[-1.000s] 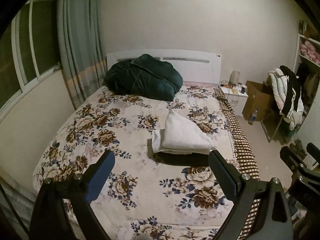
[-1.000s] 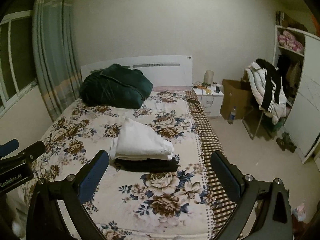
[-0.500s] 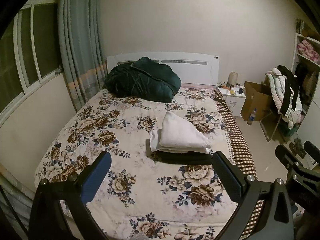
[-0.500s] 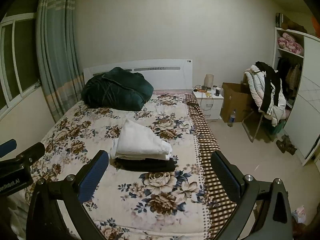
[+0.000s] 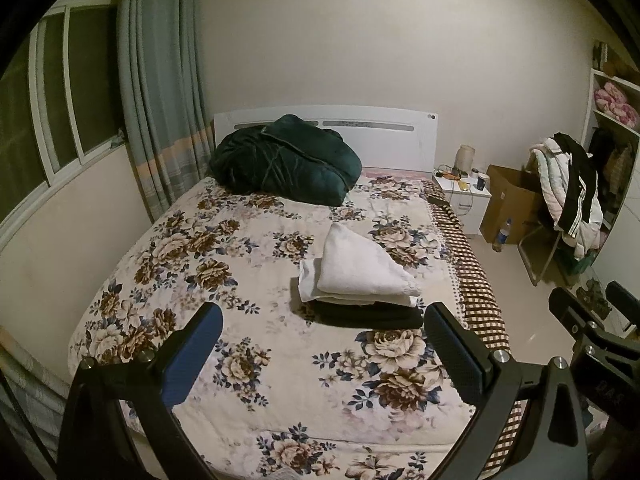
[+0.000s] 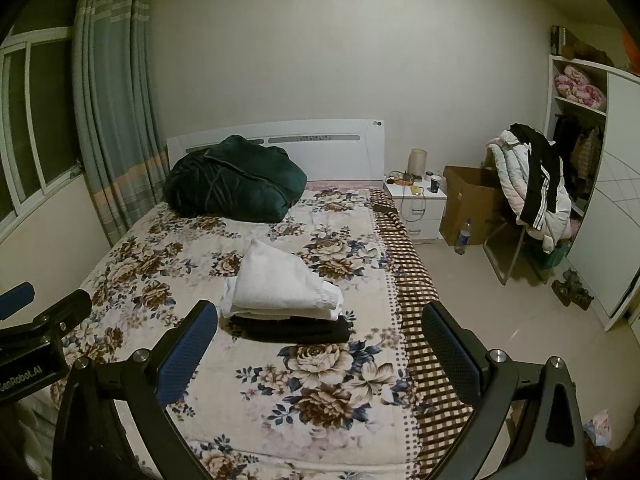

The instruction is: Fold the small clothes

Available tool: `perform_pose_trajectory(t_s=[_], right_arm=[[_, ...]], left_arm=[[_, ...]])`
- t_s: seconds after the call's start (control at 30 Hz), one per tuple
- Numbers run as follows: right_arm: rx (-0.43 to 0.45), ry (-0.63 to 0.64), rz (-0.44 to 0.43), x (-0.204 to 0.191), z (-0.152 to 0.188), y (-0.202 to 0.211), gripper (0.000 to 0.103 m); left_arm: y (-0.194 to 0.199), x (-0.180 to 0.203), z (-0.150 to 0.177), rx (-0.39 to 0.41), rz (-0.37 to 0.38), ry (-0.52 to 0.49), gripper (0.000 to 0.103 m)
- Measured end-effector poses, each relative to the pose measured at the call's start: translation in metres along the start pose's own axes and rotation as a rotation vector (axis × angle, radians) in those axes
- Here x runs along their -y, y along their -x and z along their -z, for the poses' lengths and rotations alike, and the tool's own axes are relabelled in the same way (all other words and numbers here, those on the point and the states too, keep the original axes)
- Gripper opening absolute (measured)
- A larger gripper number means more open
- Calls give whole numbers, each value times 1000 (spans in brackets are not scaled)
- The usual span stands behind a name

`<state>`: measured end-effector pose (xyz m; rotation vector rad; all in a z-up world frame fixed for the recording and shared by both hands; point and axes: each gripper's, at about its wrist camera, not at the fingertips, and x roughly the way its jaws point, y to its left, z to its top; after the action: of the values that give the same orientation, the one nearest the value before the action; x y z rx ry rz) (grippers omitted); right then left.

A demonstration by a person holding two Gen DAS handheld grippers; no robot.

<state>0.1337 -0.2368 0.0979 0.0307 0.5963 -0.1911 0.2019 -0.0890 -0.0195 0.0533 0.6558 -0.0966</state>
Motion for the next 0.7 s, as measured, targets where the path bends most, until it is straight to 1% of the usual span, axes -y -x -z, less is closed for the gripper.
perform_pose_trajectory(t_s=[0.7], right_arm=[[-21, 16, -7, -20, 5, -5, 103]], left_arm=[[2, -9, 0, -12, -6, 9, 103]])
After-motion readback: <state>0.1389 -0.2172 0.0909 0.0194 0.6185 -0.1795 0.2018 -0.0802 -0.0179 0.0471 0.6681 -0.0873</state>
